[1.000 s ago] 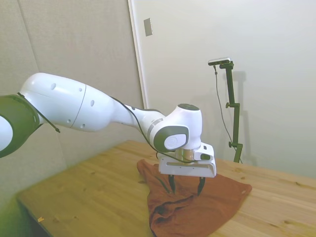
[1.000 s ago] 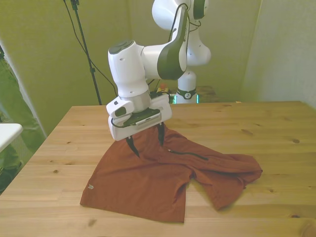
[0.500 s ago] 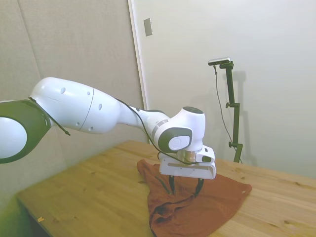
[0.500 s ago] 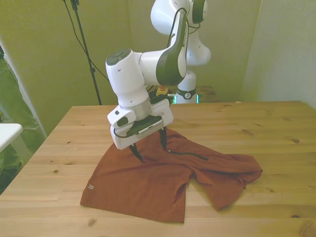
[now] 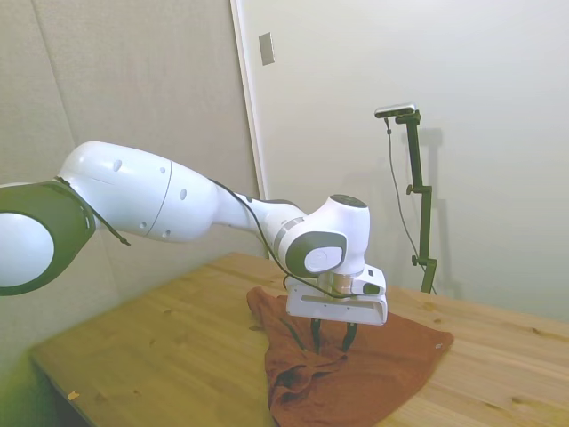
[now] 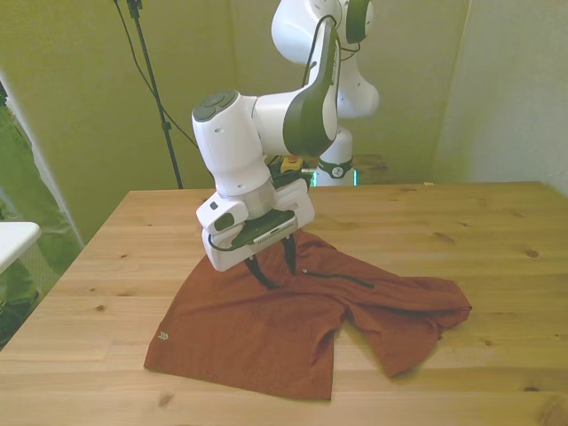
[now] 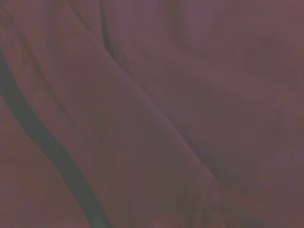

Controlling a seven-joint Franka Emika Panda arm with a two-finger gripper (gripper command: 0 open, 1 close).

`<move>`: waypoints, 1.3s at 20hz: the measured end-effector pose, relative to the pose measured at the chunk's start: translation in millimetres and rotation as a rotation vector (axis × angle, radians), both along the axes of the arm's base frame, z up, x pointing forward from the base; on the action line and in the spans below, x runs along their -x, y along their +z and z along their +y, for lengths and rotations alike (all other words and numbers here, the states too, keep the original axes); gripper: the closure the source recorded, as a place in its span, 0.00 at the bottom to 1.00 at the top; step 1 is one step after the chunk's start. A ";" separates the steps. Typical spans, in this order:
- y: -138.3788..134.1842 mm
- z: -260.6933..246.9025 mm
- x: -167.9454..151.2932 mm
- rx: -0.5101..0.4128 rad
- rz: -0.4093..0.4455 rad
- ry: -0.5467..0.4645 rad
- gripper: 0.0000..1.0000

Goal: Unfold the shorts

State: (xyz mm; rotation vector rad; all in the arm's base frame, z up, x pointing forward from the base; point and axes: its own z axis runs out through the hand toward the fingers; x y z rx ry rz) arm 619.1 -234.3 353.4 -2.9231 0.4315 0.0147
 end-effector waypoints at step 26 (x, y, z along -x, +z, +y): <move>36.6 -1.0 42.4 0.035 -0.024 -0.046 1.00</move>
